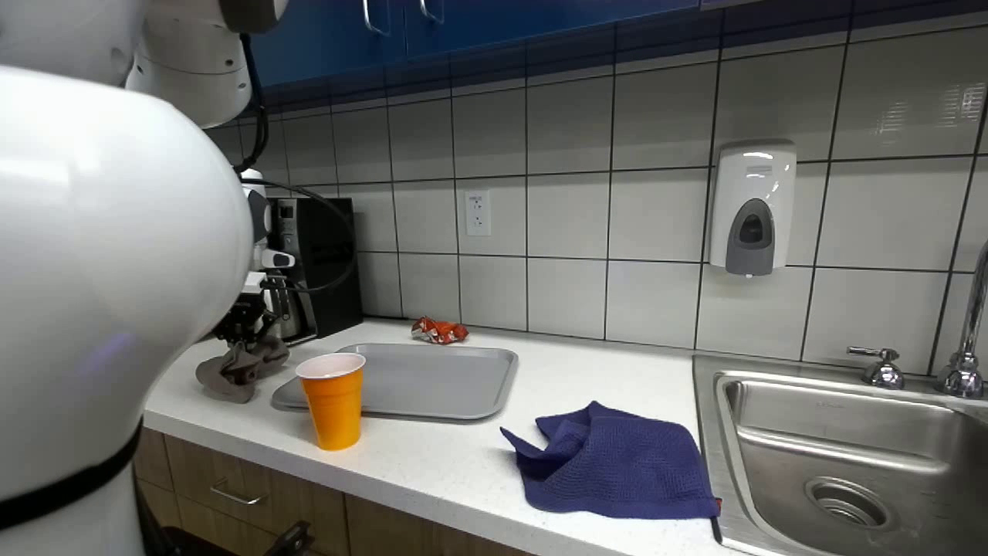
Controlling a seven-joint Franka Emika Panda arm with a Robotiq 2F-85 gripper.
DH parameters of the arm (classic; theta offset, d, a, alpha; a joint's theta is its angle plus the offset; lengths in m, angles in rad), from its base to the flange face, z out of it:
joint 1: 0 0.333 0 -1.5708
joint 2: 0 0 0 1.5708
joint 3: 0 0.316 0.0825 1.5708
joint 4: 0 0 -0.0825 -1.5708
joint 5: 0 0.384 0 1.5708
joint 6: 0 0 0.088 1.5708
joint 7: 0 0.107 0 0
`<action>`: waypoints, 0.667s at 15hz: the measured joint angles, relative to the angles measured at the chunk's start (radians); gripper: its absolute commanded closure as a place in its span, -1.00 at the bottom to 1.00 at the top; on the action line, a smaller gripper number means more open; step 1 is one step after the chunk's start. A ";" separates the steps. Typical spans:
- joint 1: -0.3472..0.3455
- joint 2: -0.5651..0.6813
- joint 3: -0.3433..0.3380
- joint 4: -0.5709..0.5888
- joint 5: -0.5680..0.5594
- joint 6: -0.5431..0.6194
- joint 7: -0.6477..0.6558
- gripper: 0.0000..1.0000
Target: Remove the blue and brown towels from the tray
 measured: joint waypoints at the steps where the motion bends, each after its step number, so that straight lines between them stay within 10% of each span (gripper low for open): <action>1: 0.001 0.008 -0.001 0.010 0.000 -0.006 0.000 0.02; 7: 0.002 0.019 -0.007 0.043 0.000 -0.015 0.000 -0.90; 10: 0.002 0.016 -0.012 0.049 0.000 -0.015 0.000 -1.00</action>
